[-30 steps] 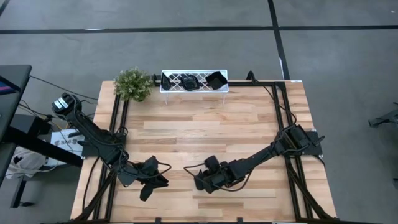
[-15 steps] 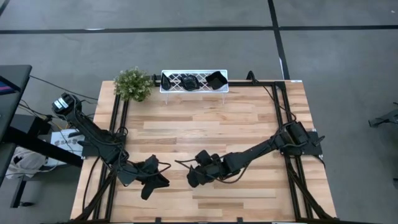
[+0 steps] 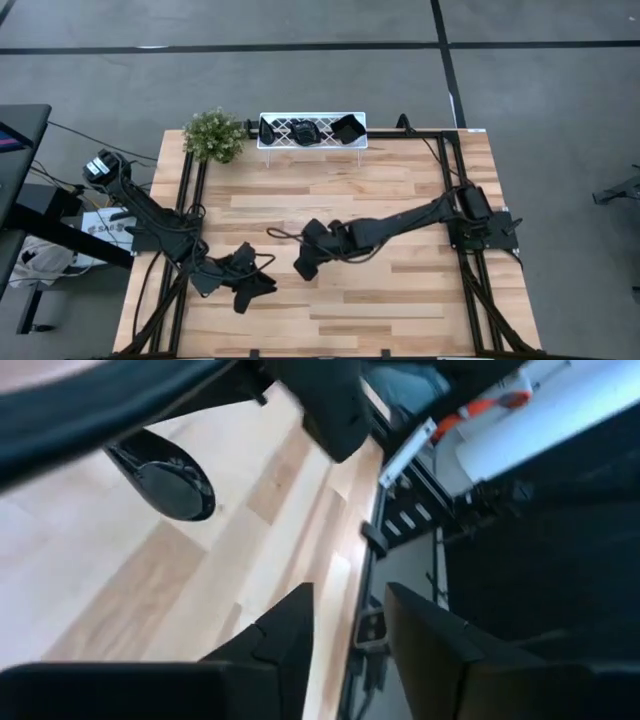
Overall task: Pick & Place Mini shaped plates
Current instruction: Stack the drop shaped plate on the top of the drop shaped plates on the shelf
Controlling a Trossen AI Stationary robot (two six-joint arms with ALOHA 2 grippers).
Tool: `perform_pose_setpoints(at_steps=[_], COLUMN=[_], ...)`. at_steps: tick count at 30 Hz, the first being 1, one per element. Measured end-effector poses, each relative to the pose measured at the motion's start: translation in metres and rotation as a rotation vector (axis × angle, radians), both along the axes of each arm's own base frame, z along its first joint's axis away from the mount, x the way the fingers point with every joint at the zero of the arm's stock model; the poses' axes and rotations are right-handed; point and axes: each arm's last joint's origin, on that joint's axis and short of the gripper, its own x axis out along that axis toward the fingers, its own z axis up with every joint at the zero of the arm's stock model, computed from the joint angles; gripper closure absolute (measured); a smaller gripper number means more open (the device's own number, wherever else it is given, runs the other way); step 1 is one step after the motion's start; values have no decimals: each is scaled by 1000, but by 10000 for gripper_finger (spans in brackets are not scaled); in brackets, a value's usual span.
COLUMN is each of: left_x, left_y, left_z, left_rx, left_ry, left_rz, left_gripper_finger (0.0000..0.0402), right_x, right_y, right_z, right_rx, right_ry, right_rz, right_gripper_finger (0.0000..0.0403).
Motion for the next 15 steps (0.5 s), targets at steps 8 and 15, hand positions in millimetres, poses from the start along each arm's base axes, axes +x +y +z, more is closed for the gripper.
perform_pose_setpoints(at_steps=[8, 15], left_x=[14, 24], left_y=[23, 38], left_z=[-4, -3], left_rx=[-59, -28], left_ry=[51, 44], left_rz=[170, 216], left_gripper_finger=[265, 283], right_x=[-8, -22], right_y=[-32, -53], right_z=[4, 38], right_rx=[-39, -117], right_ry=[130, 79], right_rz=[-10, 68], right_gripper_finger=[403, 403])
